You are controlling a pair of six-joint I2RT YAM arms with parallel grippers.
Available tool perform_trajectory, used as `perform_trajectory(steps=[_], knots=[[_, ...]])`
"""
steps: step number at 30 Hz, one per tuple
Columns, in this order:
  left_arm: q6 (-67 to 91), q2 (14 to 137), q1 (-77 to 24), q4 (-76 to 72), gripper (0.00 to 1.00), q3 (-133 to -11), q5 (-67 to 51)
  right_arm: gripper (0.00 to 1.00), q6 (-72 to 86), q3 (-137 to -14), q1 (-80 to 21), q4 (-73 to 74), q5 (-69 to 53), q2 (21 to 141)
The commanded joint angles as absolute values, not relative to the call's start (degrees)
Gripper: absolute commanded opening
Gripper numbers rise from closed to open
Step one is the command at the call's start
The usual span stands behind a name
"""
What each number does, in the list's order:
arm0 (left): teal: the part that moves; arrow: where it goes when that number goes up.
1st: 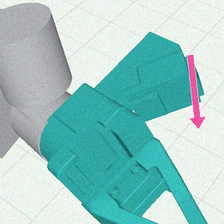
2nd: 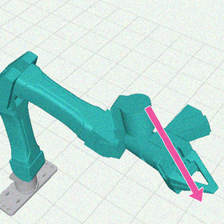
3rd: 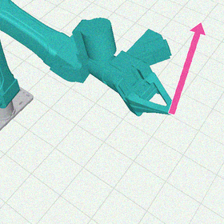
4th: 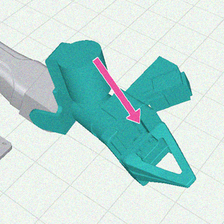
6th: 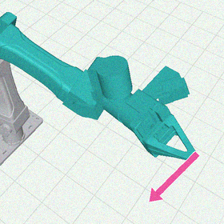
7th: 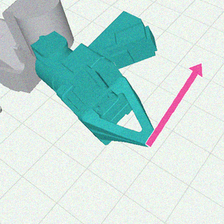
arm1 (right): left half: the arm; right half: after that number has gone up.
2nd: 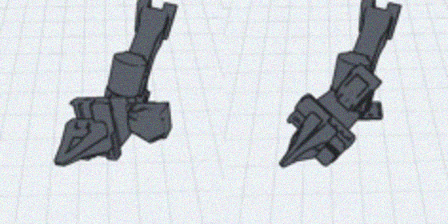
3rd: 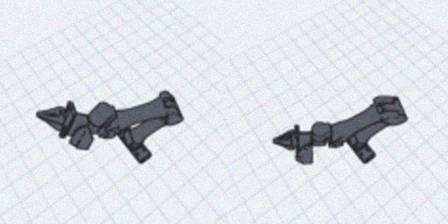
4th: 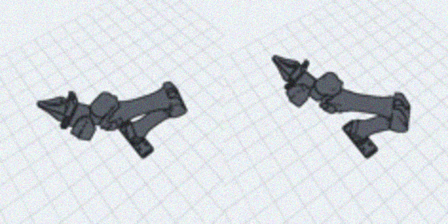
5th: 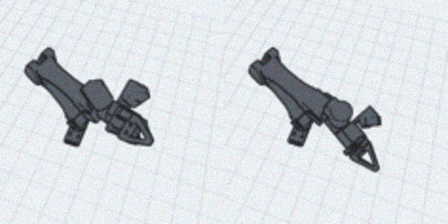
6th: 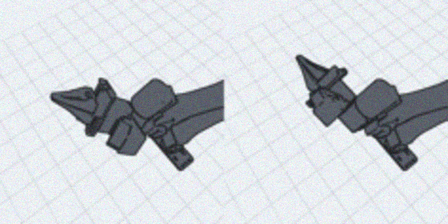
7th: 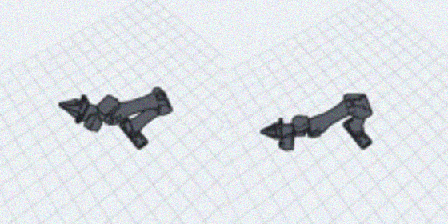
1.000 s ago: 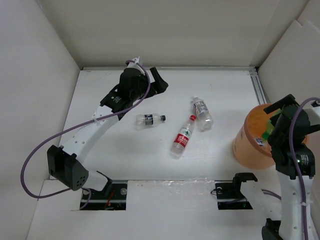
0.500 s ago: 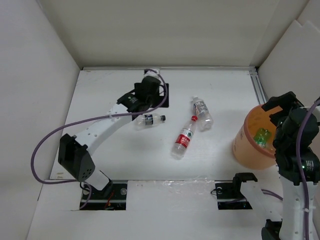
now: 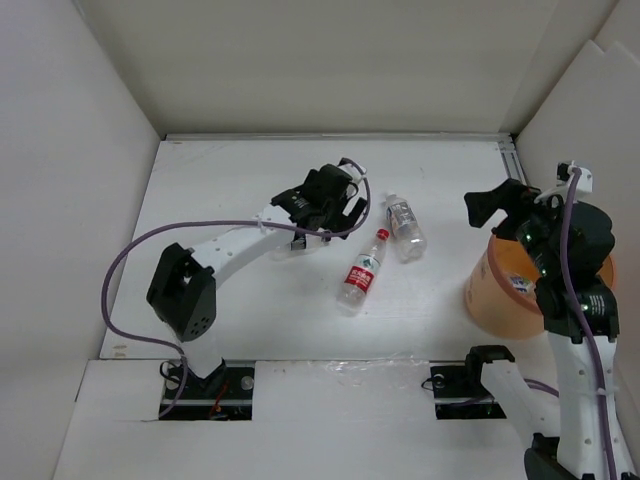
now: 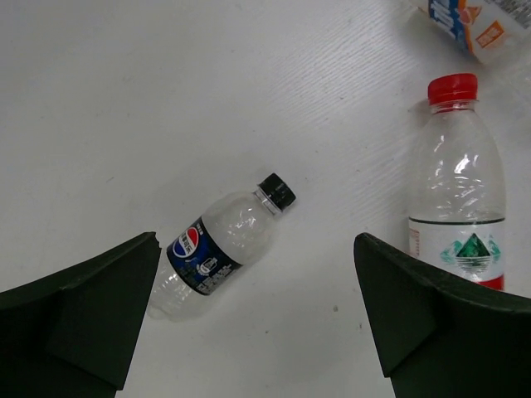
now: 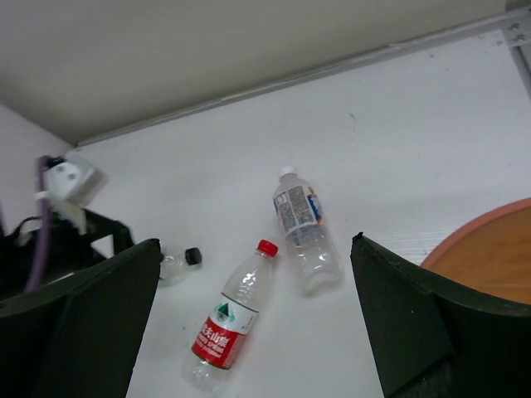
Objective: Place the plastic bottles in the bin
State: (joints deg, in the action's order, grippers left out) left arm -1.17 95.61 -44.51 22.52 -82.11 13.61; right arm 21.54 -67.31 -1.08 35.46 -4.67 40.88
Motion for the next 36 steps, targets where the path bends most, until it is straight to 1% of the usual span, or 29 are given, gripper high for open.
perform_trajectory(steps=[1, 4, 10, 19, 24, 27, 30, 31, 33, 35, 36], knots=[[-6.05, 100.36, -42.63, 20.05, 1.00, -80.95, 11.95, 1.00, 19.43, -67.33, -0.79, 29.19, -13.00, 39.11], [-7.29, 102.47, -41.31, 20.04, 1.00, -80.95, 11.95, 1.00, 19.42, -66.63, -0.79, 29.18, -15.37, 38.50], [-8.70, 105.90, -38.59, 21.53, 1.00, -84.19, 6.60, 1.00, 19.42, -65.21, -1.84, 28.65, -15.38, 37.35], [-9.14, 110.13, -37.44, 25.05, 1.00, -84.20, 3.52, 1.00, 19.42, -65.21, -2.99, 28.65, -15.38, 36.83], [-8.61, 110.91, -37.44, 24.35, 1.00, -80.43, 4.22, 1.00, 19.42, -64.69, -3.52, 28.04, -15.91, 36.83], [-6.95, 113.20, -36.22, 23.82, 1.00, -81.64, 5.71, 1.00, 19.42, -64.69, -3.52, 28.04, -16.44, 36.83], [-5.10, 116.18, -34.81, 26.45, 1.00, -83.75, 6.68, 1.00, 19.42, -64.69, -3.52, 28.04, -16.44, 36.83], [-4.40, 116.71, -34.02, 27.15, 0.98, -84.98, 6.68, 1.00, 19.42, -64.69, -3.52, 28.56, -15.91, 36.83], [-3.87, 117.42, -33.49, 27.68, 0.98, -84.99, 7.65, 1.00, 19.42, -64.69, -3.52, 28.56, -15.91, 36.83], [-3.17, 117.42, -32.96, 27.69, 0.95, -84.99, 8.34, 1.00, 19.42, -64.69, -3.52, 28.56, -15.91, 36.83], [-2.38, 118.55, -32.96, 27.69, 0.88, -84.99, 10.09, 1.00, 19.42, -64.69, -3.52, 28.56, -15.91, 36.83]])
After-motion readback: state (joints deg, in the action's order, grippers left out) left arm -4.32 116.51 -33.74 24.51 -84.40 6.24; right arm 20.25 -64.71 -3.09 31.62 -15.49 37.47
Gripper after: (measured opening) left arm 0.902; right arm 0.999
